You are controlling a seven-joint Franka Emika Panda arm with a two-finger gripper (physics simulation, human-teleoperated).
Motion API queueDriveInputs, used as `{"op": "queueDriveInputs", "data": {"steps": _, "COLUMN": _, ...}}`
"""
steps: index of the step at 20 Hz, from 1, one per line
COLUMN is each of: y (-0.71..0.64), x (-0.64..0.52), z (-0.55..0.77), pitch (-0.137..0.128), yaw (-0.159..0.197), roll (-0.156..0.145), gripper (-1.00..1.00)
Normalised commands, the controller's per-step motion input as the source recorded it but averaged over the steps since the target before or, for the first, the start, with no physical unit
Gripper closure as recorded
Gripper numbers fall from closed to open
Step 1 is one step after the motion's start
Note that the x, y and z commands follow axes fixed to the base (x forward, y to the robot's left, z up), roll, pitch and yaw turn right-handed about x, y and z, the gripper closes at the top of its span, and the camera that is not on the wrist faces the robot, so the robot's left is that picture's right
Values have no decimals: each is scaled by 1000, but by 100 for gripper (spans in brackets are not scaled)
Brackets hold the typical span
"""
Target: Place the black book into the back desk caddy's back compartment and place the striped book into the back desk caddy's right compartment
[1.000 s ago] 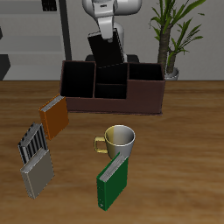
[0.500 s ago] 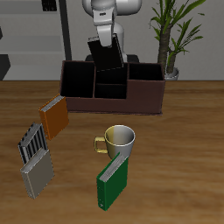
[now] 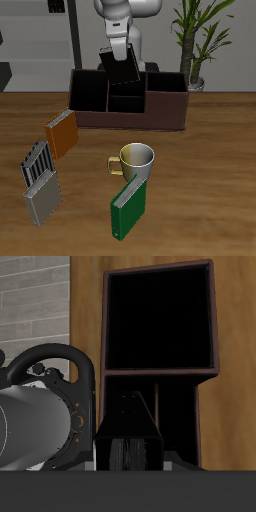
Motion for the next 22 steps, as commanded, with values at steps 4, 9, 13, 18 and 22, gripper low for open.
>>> {"op": "queueDriveInputs", "data": {"steps": 4, "y": -132, "x": 43, "z": -166, "pitch": 47, "yaw": -4, "roll": -27, "gripper": 100}}
{"op": "queueDriveInputs", "data": {"steps": 9, "y": -55, "x": 50, "z": -94, "pitch": 41, "yaw": -1, "roll": -19, "gripper": 100}}
{"op": "queueDriveInputs", "data": {"steps": 13, "y": -6, "x": 6, "z": 9, "pitch": 27, "yaw": -35, "roll": -4, "gripper": 100}}
{"op": "queueDriveInputs", "data": {"steps": 18, "y": 62, "x": 16, "z": -59, "pitch": 49, "yaw": -24, "roll": 6, "gripper": 100}}
{"op": "queueDriveInputs", "data": {"steps": 22, "y": 63, "x": 48, "z": -172, "pitch": 41, "yaw": 7, "roll": 10, "gripper": 100}}
